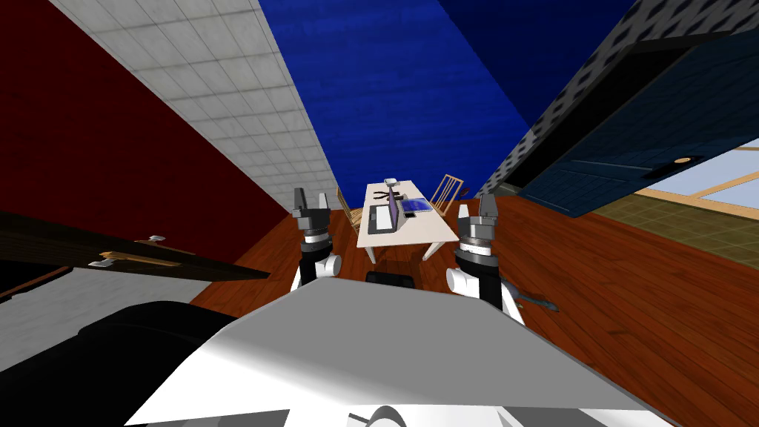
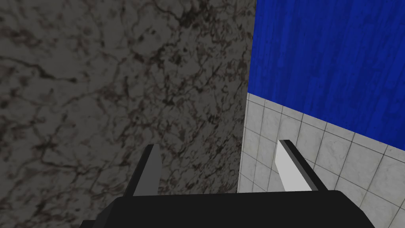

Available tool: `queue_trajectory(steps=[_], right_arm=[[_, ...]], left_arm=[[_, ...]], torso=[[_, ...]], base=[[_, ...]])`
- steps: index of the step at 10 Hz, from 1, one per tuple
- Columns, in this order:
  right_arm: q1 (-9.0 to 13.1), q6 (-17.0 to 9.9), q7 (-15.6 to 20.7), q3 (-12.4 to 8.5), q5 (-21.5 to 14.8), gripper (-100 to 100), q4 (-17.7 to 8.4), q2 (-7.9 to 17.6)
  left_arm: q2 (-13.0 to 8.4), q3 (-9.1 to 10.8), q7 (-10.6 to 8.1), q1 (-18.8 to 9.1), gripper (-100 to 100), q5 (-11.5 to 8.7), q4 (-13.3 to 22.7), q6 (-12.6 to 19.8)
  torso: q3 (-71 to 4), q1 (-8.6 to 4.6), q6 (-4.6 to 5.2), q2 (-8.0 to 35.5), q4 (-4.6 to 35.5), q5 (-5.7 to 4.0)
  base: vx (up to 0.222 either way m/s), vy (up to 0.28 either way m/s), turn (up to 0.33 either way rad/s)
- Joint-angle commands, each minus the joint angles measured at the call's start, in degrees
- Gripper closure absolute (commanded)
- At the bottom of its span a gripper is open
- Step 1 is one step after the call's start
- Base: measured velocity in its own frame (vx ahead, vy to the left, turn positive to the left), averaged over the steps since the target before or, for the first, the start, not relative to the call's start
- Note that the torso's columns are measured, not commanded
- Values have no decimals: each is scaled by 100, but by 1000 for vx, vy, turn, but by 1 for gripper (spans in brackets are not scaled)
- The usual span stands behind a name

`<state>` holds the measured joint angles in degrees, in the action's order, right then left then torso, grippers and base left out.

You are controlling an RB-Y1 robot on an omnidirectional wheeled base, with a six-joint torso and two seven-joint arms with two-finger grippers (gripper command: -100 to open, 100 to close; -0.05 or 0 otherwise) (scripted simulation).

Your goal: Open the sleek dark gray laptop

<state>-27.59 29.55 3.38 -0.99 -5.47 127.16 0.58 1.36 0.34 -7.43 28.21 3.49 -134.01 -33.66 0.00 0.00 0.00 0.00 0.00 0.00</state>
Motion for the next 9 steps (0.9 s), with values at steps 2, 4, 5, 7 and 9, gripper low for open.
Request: queue_trajectory(steps=[2, 4, 5, 7, 9], right_arm=[[0, 0, 0, 0, 0, 0, 0, 0], [0, 0, 0, 0, 0, 0, 1, 0], [0, 0, 0, 0, 0, 0, 1, 0], [0, 1, 0, 0, 0, 0, 2, 0], [0, 1, 0, 0, 0, 0, 2, 0]], left_arm=[[0, 0, 0, 0, 0, 0, 0, 0], [0, 0, 0, 0, 0, 0, -1, 0], [0, 0, 0, 0, 0, 0, -1, 0], [0, 0, 0, 0, 0, 0, -1, 0], [0, 0, 0, 0, 0, 0, -2, 0]], torso=[[-1200, 0, 0, 597, 600, 0], [-2850, 0, 0, 1422, 1424, 0], [-3692, 0, 0, 1845, 1846, 0], [-5381, 0, 0, 2693, 2691, 0], [-7073, 0, 0, 3539, 3537, 0]], base=[[0, 0, 0], [0, 0, 0], [0, 0, 0], [0, 0, 0], [0, 0, 0]])
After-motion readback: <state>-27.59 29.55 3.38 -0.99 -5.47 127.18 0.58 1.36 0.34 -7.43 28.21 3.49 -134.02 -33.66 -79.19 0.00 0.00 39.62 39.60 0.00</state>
